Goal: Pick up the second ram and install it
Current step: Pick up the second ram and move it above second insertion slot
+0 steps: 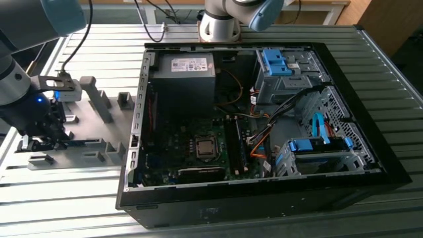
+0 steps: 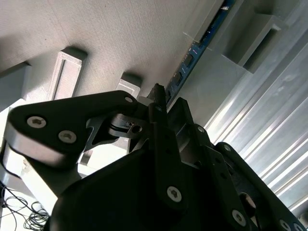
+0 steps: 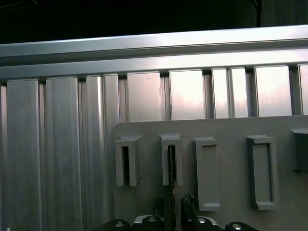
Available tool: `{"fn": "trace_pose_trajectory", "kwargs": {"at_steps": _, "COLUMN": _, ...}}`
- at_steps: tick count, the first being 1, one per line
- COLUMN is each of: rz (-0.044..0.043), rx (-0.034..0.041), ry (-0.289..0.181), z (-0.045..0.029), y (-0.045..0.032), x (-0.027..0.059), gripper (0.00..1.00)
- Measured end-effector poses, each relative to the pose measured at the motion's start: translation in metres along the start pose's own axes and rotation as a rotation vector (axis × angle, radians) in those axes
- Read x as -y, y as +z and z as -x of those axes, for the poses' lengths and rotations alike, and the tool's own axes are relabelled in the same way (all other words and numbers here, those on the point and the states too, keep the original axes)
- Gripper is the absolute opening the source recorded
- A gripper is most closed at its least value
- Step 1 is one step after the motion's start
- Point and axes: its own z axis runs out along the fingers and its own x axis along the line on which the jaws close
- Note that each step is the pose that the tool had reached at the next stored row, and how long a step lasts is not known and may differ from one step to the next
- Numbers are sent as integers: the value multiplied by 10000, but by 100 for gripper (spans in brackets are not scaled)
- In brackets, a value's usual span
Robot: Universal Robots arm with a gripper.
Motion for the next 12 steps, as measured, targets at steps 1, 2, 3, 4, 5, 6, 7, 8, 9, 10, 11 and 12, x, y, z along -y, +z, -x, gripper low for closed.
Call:
{"fn": "trace_pose_trajectory", "kwargs": {"at_steps": 1, "rz": -2, "rx": 1, "ry": 0, "z": 0, "y": 1, "x": 2, "gripper": 28}}
{"fn": "trace_pose_trajectory", "kwargs": {"at_steps": 2, "rz": -3, "rx": 2, "ry": -1, "z": 1, "y": 2, "x": 6, "gripper": 28}}
{"fn": "trace_pose_trajectory", "kwargs": {"at_steps": 3, "rz": 0, "rx": 0, "ry": -1, "z": 1, "y": 1, "x": 14, "gripper": 28}}
{"fn": "trace_pose_trajectory", "kwargs": {"at_steps": 4, "rz": 0, "rx": 1, "ry": 0, "z": 2, "y": 1, "x": 25, "gripper": 28}}
{"fn": "trace_pose_trajectory", "kwargs": {"at_steps": 5, "rz": 0, "rx": 0, "ry": 1, "z": 2, "y": 2, "x": 39, "gripper": 28}}
{"fn": "trace_pose_trajectory", "kwargs": {"at_steps": 6, "rz": 1, "rx": 0, "ry": 0, "z": 3, "y": 3, "x": 49, "gripper": 28}}
{"fn": "trace_pose_trajectory", "kwargs": {"at_steps": 7, "rz": -2, "rx": 1, "ry": 2, "z": 4, "y": 5, "x": 52, "gripper": 28}}
{"fn": "trace_pose_trajectory", "kwargs": {"at_steps": 8, "rz": -1, "rx": 0, "ry": 2, "z": 4, "y": 6, "x": 53, "gripper": 28}}
{"fn": "trace_pose_trajectory", "kwargs": {"at_steps": 9, "rz": 0, "rx": 0, "ry": 3, "z": 4, "y": 5, "x": 53, "gripper": 28}}
{"fn": "trace_pose_trajectory", "kwargs": {"at_steps": 10, "rz": 0, "rx": -1, "ry": 2, "z": 3, "y": 5, "x": 53, "gripper": 28}}
{"fn": "trace_pose_trajectory", "kwargs": {"at_steps": 11, "rz": 1, "rx": -1, "ry": 1, "z": 3, "y": 5, "x": 54, "gripper": 28}}
{"fn": "trace_pose_trajectory", "kwargs": {"at_steps": 12, "rz": 0, "rx": 0, "ry": 1, "z": 3, "y": 6, "x": 54, "gripper": 28}}
